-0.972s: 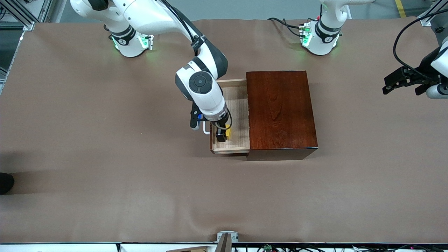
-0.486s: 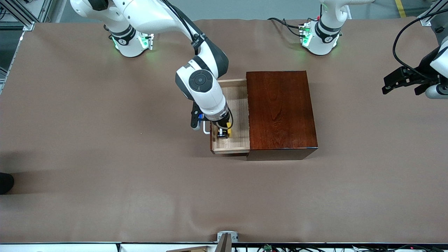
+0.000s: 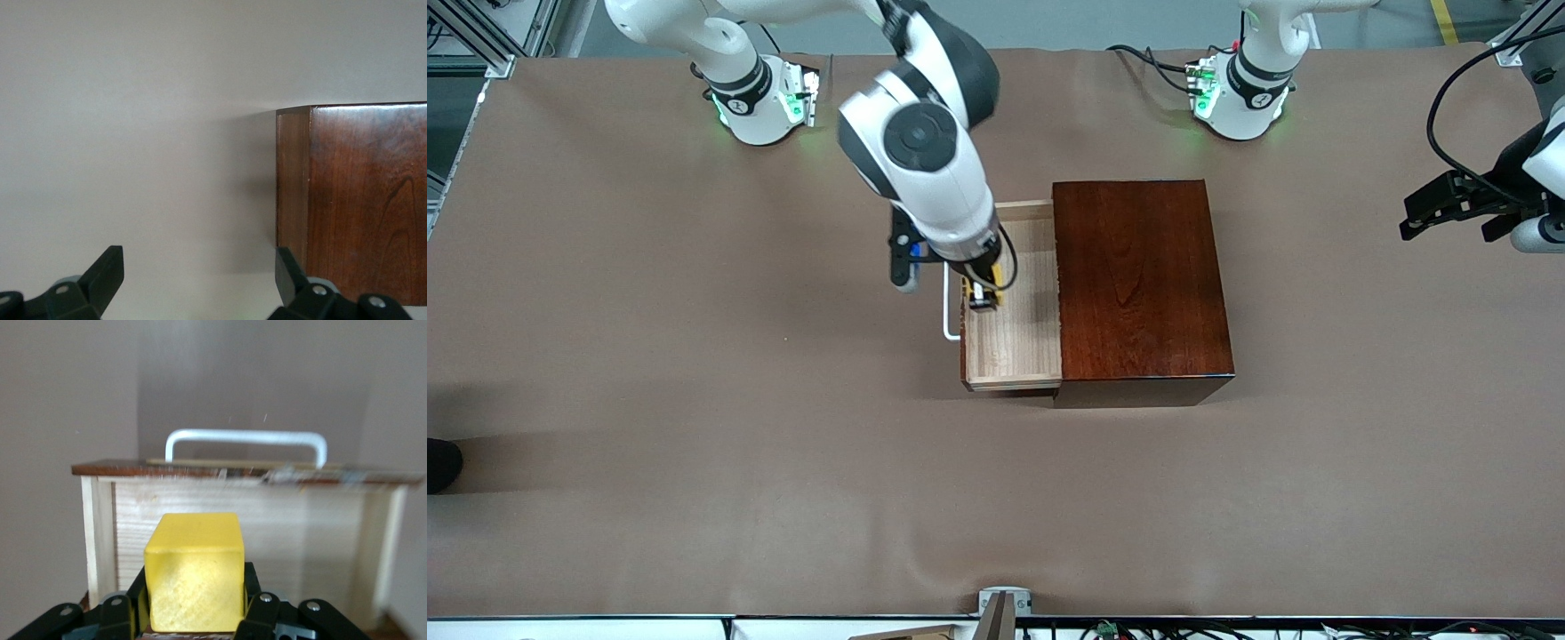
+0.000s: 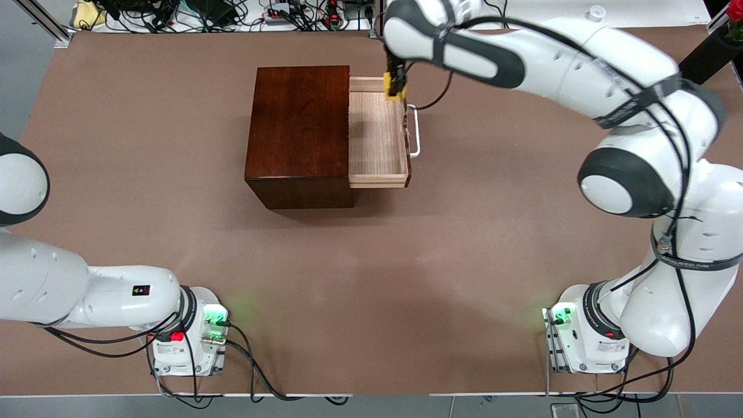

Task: Open drawer, take yellow block, close drawer
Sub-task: 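Lift the yellow cube out of the drawer and carry it away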

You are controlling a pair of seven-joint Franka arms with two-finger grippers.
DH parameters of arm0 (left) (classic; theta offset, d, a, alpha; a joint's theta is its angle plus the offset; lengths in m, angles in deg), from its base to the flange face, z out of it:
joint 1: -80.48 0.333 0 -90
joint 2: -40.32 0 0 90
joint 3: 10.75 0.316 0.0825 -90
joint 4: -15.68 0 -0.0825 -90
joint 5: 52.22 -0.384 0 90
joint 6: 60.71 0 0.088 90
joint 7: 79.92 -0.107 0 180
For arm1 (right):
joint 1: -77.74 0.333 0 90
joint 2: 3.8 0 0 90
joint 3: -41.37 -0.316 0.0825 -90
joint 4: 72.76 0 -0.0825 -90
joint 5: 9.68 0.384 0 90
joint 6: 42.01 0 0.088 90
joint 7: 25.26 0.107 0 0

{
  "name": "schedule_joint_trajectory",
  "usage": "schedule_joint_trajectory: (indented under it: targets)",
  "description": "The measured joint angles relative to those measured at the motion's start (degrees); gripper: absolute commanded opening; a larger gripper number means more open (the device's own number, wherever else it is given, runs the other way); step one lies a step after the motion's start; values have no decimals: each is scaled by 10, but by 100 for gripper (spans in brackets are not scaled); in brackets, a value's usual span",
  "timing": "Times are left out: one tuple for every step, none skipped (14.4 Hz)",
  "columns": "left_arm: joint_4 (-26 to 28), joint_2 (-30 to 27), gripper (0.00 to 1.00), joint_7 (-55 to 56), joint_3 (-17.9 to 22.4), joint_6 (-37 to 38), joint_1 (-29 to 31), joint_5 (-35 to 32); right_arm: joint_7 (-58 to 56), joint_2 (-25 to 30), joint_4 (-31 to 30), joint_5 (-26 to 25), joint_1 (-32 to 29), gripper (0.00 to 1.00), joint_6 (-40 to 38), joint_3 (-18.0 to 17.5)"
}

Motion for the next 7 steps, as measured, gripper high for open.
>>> schedule_joint_trajectory:
  targets:
    - [0, 1, 100, 0, 0, 0, 0, 0, -51, 14, 0, 0, -14, 14, -33, 2]
    - [0, 2, 100, 0, 0, 0, 0, 0, -107, 27, -1, 0, -33, 14, -62, 4]
    - [0, 3, 100, 0, 0, 0, 0, 0, -166, 41, -5, 0, -53, 14, -85, 5]
    - [0, 3, 100, 0, 0, 0, 0, 0, -224, 57, -19, 0, -74, 14, -100, 6]
    - [0, 3, 100, 0, 1, 0, 0, 0, -287, 79, -41, 0, -97, 14, -106, 7]
    - [-1, 3, 100, 0, 1, 0, 1, 0, -351, 105, -72, -1, -118, 14, -107, 8]
    - [-1, 3, 100, 0, 1, 0, 1, 0, -415, 135, -106, -3, -139, 13, -108, 9]
